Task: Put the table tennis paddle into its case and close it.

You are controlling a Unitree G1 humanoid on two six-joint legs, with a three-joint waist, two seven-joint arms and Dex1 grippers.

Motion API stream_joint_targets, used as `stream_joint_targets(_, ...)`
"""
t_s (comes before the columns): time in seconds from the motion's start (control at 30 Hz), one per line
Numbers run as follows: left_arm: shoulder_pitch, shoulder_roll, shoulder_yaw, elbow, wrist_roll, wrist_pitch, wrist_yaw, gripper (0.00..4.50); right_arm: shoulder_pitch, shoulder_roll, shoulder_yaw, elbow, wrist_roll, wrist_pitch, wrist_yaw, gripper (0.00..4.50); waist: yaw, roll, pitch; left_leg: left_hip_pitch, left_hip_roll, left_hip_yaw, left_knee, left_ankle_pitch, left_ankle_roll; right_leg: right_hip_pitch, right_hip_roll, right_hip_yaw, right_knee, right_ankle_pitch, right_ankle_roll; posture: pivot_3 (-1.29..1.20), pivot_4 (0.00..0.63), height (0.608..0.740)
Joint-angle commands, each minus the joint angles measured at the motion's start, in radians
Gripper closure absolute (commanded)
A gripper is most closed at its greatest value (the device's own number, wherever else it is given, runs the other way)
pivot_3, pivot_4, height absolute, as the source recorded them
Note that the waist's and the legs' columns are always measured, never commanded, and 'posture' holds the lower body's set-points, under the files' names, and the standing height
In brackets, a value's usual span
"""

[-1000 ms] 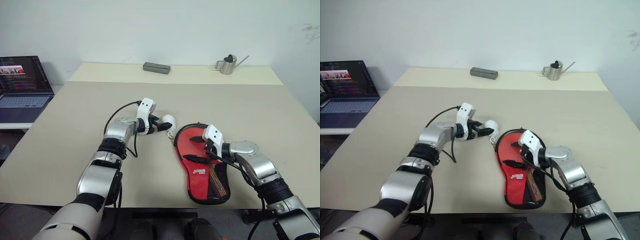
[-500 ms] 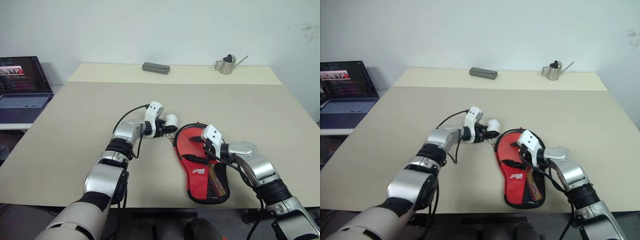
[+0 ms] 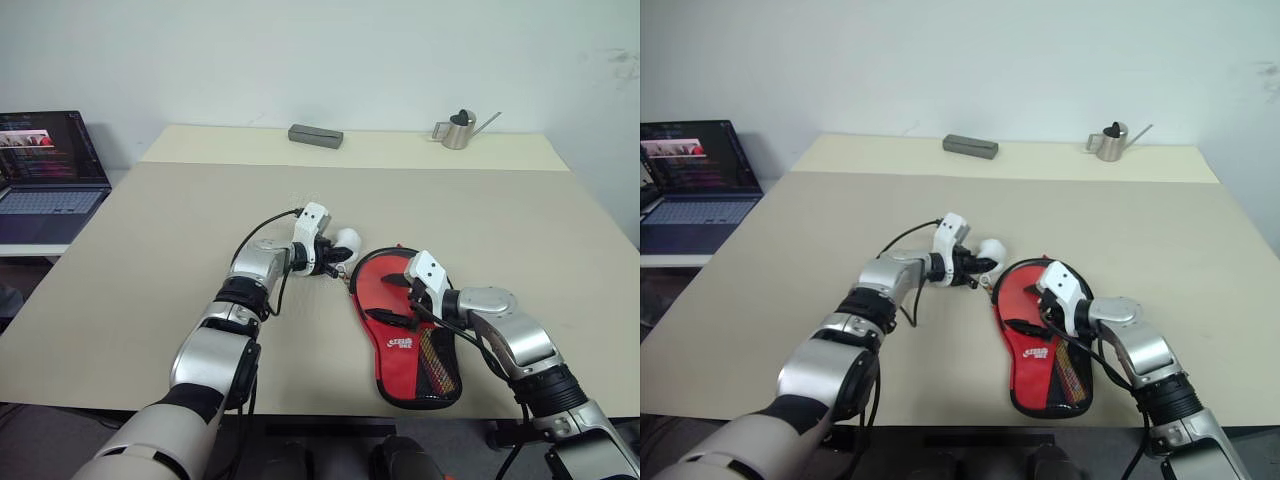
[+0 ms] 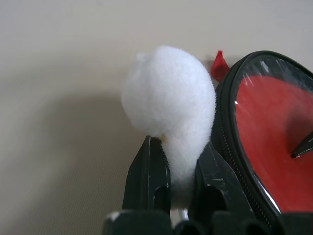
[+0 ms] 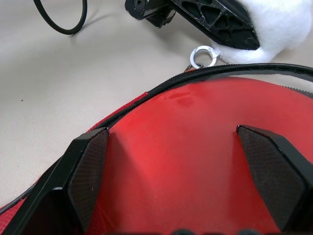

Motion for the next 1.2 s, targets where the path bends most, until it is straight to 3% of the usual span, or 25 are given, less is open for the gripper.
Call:
stream_joint_targets(0.03, -0.035, -0.001, -0.018, -0.027, 0.027, -0.049, -0.014, 4.38, 0.033, -0.020, 0.010, 0.058, -0.037, 0.040, -0.019, 0.00, 0.000, 0.000, 0.000, 0.000, 0.000, 0.000, 0.000, 0.000, 0.000, 0.000, 0.000, 0.000, 0.000, 0.000, 0.000, 0.00, 0.150, 0.740)
stream_joint_targets(0.27, -0.081, -0.006, -0.073, -0.019, 0.088, -0.121, -0.043, 4.38, 0.013, -0.004, 0.001, 0.119, -0.060, 0.020, -0.066, 0.00, 0.001, 0.000, 0.000, 0.000, 0.000, 0.000, 0.000, 0.000, 0.000, 0.000, 0.000, 0.000, 0.000, 0.000, 0.000, 0.00, 0.150, 0.740)
stream_joint_targets(0.63, -0.202, -0.024, -0.087, 0.239, 0.200, -0.300, 0.090, 4.38, 0.035, 0.003, 0.022, 0.141, -0.058, 0.025, -0.074, 0.00, 0.000, -0.001, -0.001, 0.001, -0.001, 0.000, 0.000, 0.000, 0.000, 0.001, 0.000, 0.000, 0.000, 0.000, 0.001, 0.00, 0.150, 0.740)
stream_joint_targets(0.97, -0.228, -0.062, -0.087, 0.318, 0.264, -0.351, 0.163, 4.38, 0.107, -0.053, 0.058, 0.051, -0.053, 0.068, -0.014, 0.00, 0.001, -0.002, -0.002, 0.000, -0.001, 0.000, 0.000, 0.000, 0.000, 0.001, 0.000, 0.000, -0.001, 0.000, 0.002, 0.00, 0.150, 0.740)
stream_joint_targets(1.2, -0.244, -0.088, -0.081, 0.326, 0.276, -0.363, 0.171, 4.38, 0.107, -0.032, 0.045, 0.095, -0.047, 0.071, -0.023, 0.00, 0.001, -0.004, -0.005, 0.001, -0.001, 0.000, 0.000, 0.000, 0.000, 0.001, 0.000, 0.000, -0.001, 0.000, 0.002, 0.00, 0.150, 0.740)
